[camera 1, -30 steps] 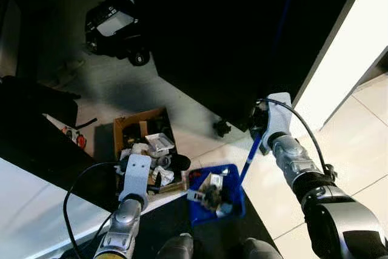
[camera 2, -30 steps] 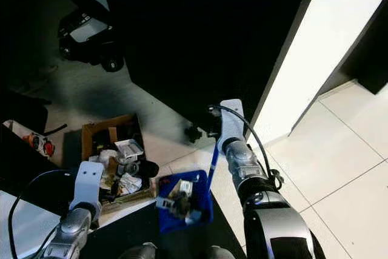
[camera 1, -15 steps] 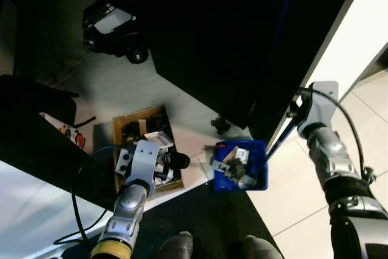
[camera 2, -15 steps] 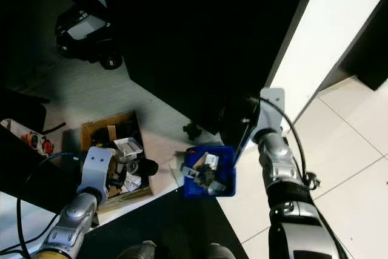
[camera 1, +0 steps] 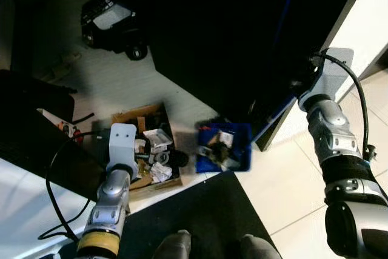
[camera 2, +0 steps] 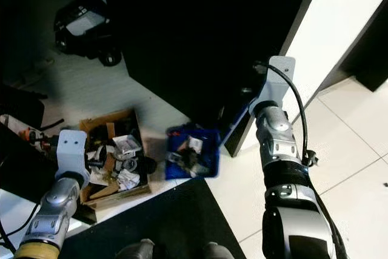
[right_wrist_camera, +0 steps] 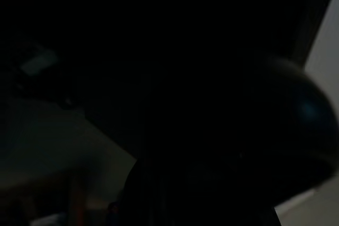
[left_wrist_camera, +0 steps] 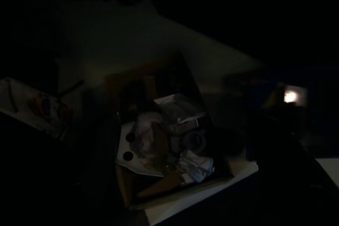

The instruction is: Sweep floor

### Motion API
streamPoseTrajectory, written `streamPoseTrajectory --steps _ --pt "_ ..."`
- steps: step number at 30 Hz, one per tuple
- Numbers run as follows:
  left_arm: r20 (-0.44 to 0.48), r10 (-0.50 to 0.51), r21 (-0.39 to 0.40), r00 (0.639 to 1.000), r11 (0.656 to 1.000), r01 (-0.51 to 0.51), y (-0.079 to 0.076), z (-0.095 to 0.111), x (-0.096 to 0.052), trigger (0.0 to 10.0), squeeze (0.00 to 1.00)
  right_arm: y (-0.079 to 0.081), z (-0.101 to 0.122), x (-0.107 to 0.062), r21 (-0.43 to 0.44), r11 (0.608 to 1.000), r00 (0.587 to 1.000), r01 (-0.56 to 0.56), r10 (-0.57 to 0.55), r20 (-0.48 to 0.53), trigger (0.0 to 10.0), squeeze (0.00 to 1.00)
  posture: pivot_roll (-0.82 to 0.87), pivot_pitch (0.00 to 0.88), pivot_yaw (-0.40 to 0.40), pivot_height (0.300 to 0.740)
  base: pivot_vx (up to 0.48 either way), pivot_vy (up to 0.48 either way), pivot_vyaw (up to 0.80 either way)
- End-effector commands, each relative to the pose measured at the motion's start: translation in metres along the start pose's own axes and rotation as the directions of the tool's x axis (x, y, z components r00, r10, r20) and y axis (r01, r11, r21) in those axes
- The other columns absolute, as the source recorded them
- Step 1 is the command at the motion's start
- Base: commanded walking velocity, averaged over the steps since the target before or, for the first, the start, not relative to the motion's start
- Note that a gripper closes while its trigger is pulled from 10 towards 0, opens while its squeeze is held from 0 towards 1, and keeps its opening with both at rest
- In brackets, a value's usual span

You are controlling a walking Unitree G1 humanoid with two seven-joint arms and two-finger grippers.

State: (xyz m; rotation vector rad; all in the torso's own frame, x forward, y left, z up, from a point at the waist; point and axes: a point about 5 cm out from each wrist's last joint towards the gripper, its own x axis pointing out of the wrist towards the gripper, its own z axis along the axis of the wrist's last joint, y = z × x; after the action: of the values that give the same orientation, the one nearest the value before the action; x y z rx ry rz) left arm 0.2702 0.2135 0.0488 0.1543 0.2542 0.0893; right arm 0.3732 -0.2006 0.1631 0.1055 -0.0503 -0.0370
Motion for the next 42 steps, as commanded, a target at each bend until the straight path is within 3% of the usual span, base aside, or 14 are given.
streamPoseTrajectory --steps 1,5,23,36,42 --pt "-0.016 0.012 -0.008 1.0 1.0 -0.013 0.002 -0.004 -0.003 10.0 0.0 -0.004 0.015 -0.001 0.029 0.999 0.996 0.024 -0.027 0.083 10.0 0.0 0.0 0.066 0.011 0.74 0.0 0.0 0.0" --pt "-0.02 -0.004 -0.01 1.0 1.0 0.004 -0.005 -0.003 -0.002 10.0 0.0 0.0 0.02 -0.003 0.055 0.998 0.992 0.011 -0.018 0.123 10.0 0.0 -0.01 0.064 0.018 0.74 0.0 0.0 0.31" --pt "-0.029 -0.019 -0.004 0.999 1.0 0.019 -0.008 -0.002 -0.002 10.0 0.0 0.008 0.051 -0.008 -0.034 0.999 0.953 0.036 -0.024 0.303 10.0 0.0 0.0 0.062 0.024 0.74 0.0 0.0 0.79" --pt "-0.037 -0.041 0.002 0.998 0.999 0.041 -0.012 -0.003 -0.002 10.0 0.0 -0.008 0.058 -0.011 -0.021 0.989 0.931 0.148 -0.133 0.341 10.0 0.0 0.0 0.058 0.032 0.74 0.0 0.0 0.78" --pt "-0.039 -0.05 0.006 0.998 0.999 0.05 -0.015 -0.002 -0.001 10.0 0.0 -0.016 0.062 -0.012 0.022 0.98 0.912 0.198 -0.193 0.362 10.0 0.0 -0.01 0.058 0.035 0.74 0.0 0.0 0.0"
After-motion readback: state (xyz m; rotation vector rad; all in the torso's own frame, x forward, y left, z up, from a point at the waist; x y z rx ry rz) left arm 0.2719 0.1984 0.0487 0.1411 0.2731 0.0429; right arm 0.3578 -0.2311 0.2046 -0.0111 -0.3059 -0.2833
